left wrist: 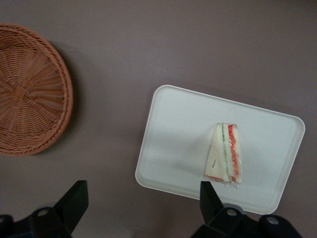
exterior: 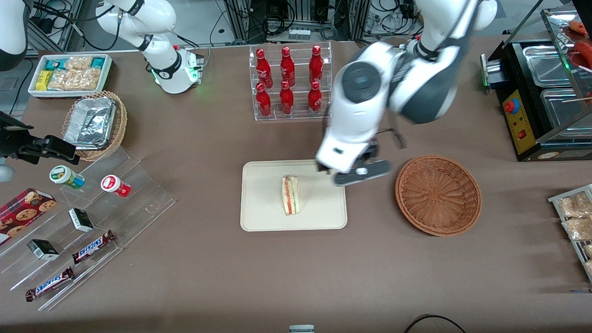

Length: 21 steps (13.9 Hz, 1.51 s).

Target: Place sandwich from basket to tray

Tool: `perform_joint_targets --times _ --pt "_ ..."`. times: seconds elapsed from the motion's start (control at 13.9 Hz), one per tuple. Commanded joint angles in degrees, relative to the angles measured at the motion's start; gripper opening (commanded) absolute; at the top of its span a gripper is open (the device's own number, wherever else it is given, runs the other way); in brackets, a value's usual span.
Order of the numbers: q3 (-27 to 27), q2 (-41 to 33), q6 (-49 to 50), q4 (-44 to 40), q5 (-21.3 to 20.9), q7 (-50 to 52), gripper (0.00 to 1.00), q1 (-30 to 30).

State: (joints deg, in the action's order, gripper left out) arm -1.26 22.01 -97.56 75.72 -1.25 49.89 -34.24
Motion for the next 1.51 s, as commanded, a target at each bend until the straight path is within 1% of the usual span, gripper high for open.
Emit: perform_joint_targets --times 0.0,0.14,0.22,0.43,0.5,0.79,0.86,1.08,1.23,1.3,1.44 --pt "0.7 -9.4 0.2 9.8 -0.4 -1.6 0.99 4.8" --pt "0.7 -14.4 2.2 13.4 0.0 -9.6 0.99 8.4" --pt "0.7 -15.8 4.7 13.7 0.0 -13.0 0.99 10.5" --pt "0.7 -18.7 10.4 13.7 0.4 -24.8 0.99 16.6" --pt "0.6 -20.1 12.4 14.0 0.3 -27.4 0.99 18.2" --pt "0.7 -23.4 16.3 14.6 0.4 -42.4 0.99 28.3" --pt "0.7 -24.2 16.3 15.1 0.4 -44.8 0.99 29.5" --pt "-1.2 -25.4 16.3 16.0 0.3 -46.7 0.99 30.6" --pt "-1.4 -25.8 16.3 16.0 -0.1 -48.0 0.99 31.2" --pt "-1.0 -25.9 16.4 16.0 -0.2 -48.1 0.99 32.5" --pt "-0.9 -25.3 17.0 15.2 -0.1 -47.1 0.99 32.8"
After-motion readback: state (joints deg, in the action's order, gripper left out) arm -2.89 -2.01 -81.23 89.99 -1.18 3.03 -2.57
